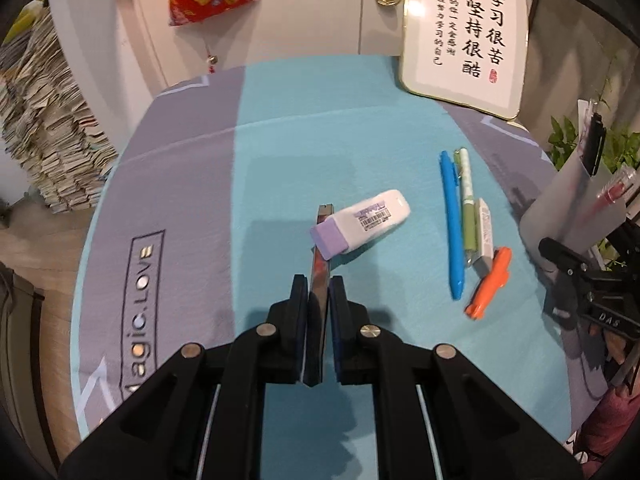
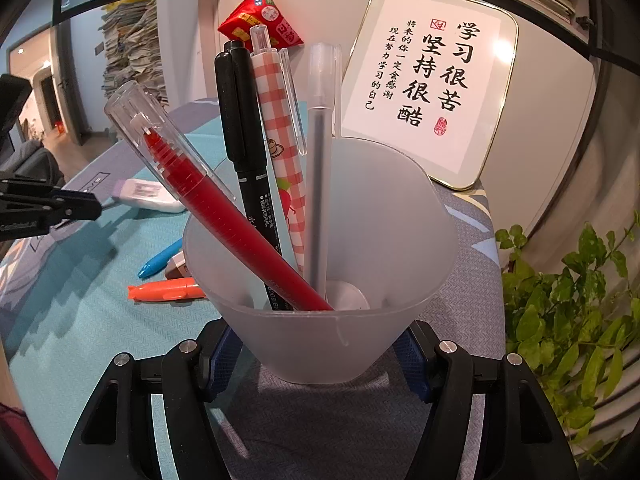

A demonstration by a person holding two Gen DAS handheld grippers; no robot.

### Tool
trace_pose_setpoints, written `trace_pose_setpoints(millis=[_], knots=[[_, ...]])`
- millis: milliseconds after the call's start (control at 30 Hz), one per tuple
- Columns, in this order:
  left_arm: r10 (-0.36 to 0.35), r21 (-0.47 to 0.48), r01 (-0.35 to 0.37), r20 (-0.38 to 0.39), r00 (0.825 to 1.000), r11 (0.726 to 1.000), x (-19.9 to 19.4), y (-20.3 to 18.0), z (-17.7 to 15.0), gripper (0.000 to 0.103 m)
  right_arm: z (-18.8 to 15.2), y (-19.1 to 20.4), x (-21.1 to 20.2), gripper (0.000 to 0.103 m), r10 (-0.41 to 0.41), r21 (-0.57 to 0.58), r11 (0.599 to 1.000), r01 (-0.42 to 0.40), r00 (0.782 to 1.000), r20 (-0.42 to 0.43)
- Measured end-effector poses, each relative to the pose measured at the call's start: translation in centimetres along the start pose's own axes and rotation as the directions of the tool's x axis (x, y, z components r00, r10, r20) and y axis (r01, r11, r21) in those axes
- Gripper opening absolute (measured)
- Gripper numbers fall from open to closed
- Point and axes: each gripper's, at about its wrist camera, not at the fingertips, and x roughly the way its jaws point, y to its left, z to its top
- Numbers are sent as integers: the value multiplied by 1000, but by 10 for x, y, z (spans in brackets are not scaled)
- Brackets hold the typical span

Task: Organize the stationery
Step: 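Grasp the dark grey metal pen with the left tool, then carry the dark grey pen with the left tool and drop it into the cup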

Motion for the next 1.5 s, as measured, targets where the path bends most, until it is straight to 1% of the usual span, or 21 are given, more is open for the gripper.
trace_pose_setpoints(millis=[67,133,167,200,267,300,367,467,600,700,733,867,900,1033,1133,1233,1300,1433,1500], knots=[[22,1,-22,14,1000,1000,-8,-1,-5,8,0,0,0,69,1,1,1000,-1,1000,0],[-1,38,-2,67,998,999,-25,-7,-10,9,0,0,0,69,0,0,1000,0,1000,-1],[-26,70,19,91,995,997,-34,-13,-11,8,0,0,0,69,0,0,1000,0,1000,0],[-51,89,42,95,994,995,-37,-16,-12,8,0,0,0,69,0,0,1000,0,1000,0],[-74,102,66,83,994,993,-40,-21,-14,8,0,0,0,69,0,0,1000,0,1000,0],[-70,108,62,75,995,992,-38,-23,-15,8,0,0,0,69,0,0,1000,0,1000,0],[-53,118,45,63,997,992,-32,-23,-17,9,0,0,0,69,0,0,1000,0,1000,0],[-24,87,20,42,999,996,-19,-16,-15,11,0,0,0,69,0,0,1000,0,1000,0],[18,43,-19,38,999,999,-7,-5,-5,11,0,0,0,69,0,0,1000,0,1000,0],[-4,0,4,14,1000,1000,4,2,5,11,0,0,0,69,0,0,1000,0,1000,0],[-12,-3,12,0,1000,1000,9,3,7,11,0,0,0,69,0,0,1000,0,1000,0],[-10,-6,10,-32,999,1000,22,-1,10,11,0,0,0,69,1,1,1000,-1,1000,0],[-14,-10,14,-31,999,1000,23,-1,11,11,0,0,0,69,0,0,1000,0,1000,0],[-17,-21,16,-29,999,1000,25,-3,15,17,0,0,0,69,0,0,1000,0,1000,0],[-16,-23,16,-32,999,1000,28,-5,18,17,0,0,0,69,0,0,1000,0,1000,0],[-4,-17,3,-56,998,1000,37,-10,19,16,0,0,0,69,0,0,1000,0,1000,0],[5,-21,-6,-56,998,1000,39,-12,19,15,0,0,0,69,0,0,1000,0,1000,0],[-22,-34,20,-60,998,999,37,-11,17,9,0,0,0,69,0,0,1000,0,1000,0],[-20,-29,18,-56,998,999,34,-12,15,9,0,0,0,69,0,0,1000,0,1000,0]])
